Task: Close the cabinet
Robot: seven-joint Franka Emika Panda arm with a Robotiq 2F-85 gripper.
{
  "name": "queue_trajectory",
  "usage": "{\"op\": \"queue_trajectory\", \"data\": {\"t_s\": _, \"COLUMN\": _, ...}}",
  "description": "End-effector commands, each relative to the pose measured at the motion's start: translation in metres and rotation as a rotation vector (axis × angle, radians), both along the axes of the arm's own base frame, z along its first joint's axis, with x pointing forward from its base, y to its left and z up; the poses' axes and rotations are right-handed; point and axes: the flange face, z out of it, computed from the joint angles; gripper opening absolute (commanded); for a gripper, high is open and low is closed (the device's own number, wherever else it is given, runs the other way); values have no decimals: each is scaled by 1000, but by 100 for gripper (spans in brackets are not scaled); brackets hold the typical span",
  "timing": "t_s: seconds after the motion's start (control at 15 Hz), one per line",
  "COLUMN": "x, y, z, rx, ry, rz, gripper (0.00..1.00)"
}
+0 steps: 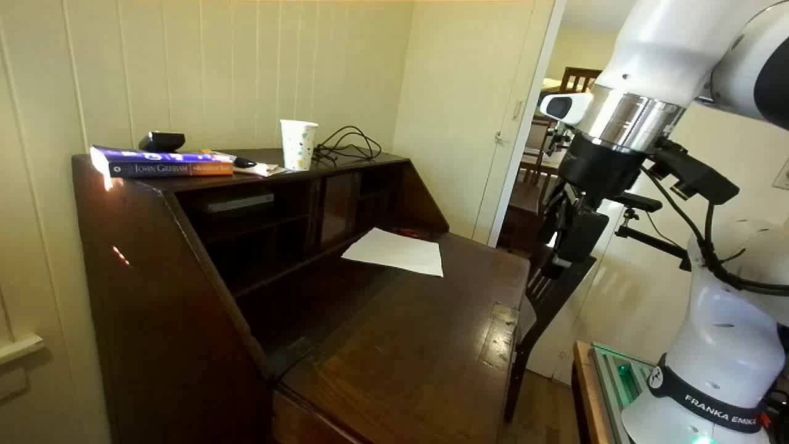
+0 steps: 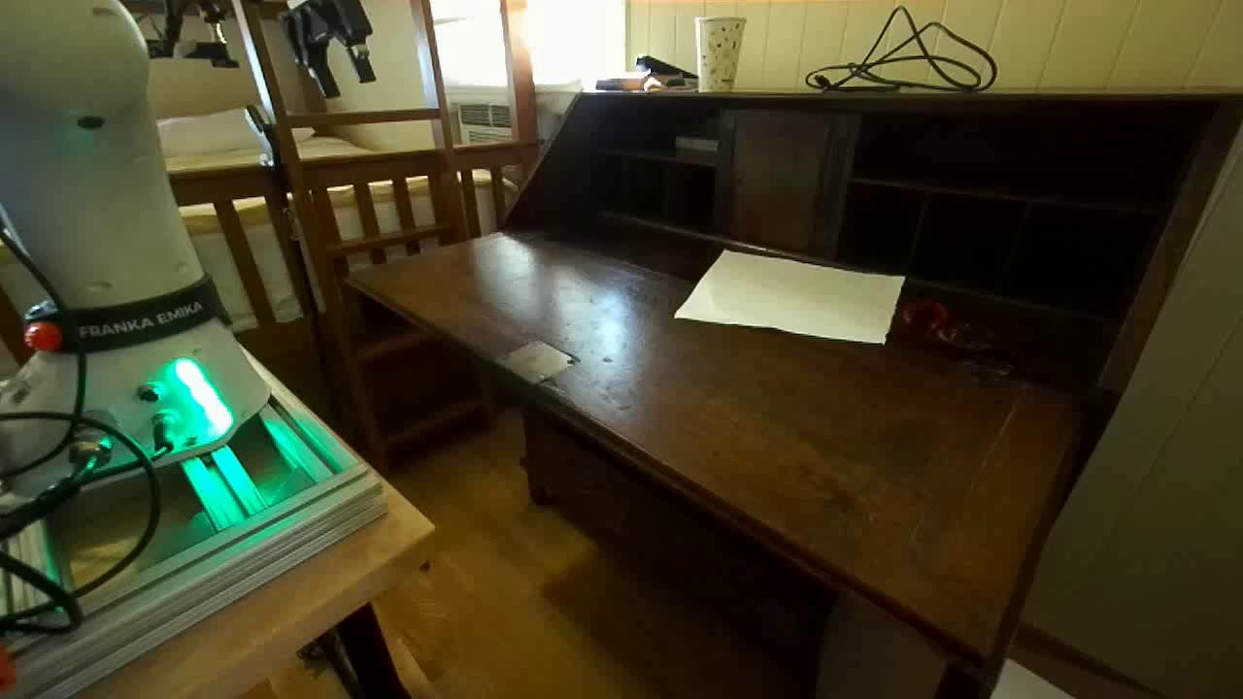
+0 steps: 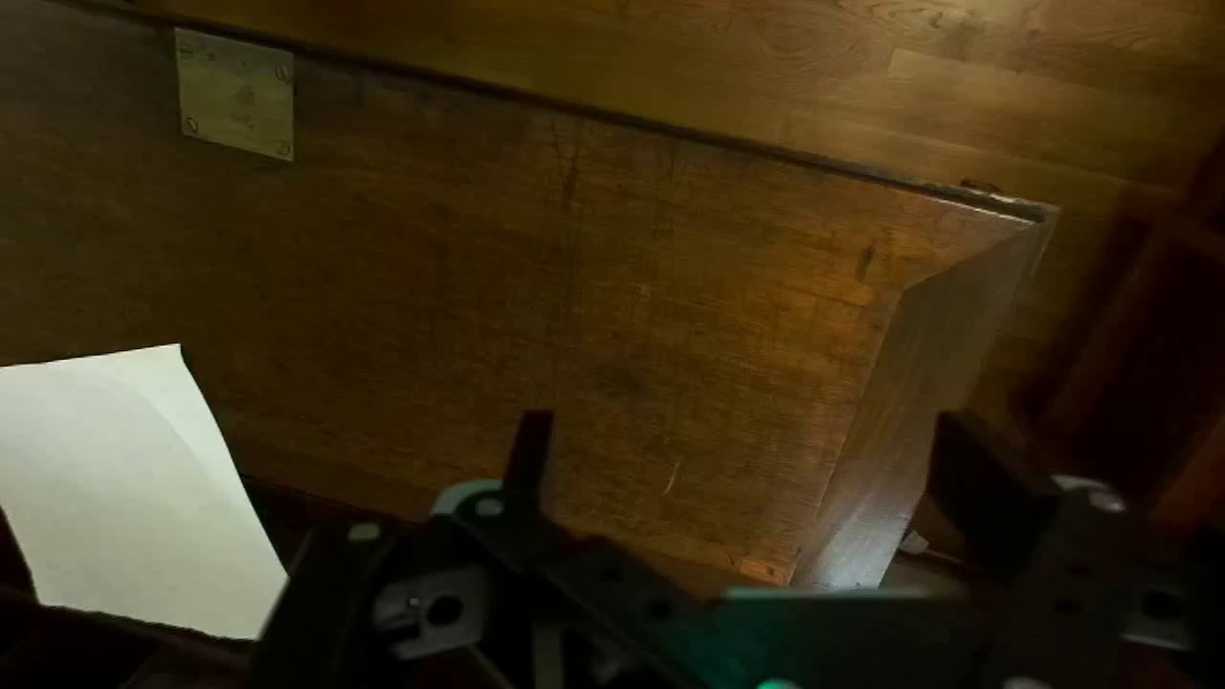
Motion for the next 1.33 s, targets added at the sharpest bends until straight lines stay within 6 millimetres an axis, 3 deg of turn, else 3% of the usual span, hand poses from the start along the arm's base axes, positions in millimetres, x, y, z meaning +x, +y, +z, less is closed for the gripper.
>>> {"op": "queue_trajectory", "data": {"t_s": 0.0, "x": 0, "y": 0, "z": 0, "rx": 0, "ry": 1, "rz": 0, "gripper": 100}}
{"op": "queue_trajectory", "data": {"t_s": 0.13, "x": 2, "y": -2, "z": 2, "rx": -1, "ry": -7, "rz": -36, "gripper": 100}}
{"op": "queue_trajectory", "data": {"t_s": 0.4, "x": 15, "y": -41, "z": 9, "rx": -10, "ry": -85, "rz": -271, "gripper": 100}}
{"op": "queue_trajectory", "data": {"t_s": 1.27, "x": 7, "y": -238, "z": 18, "rx": -132, "ry": -122, "rz": -955, "gripper": 100}}
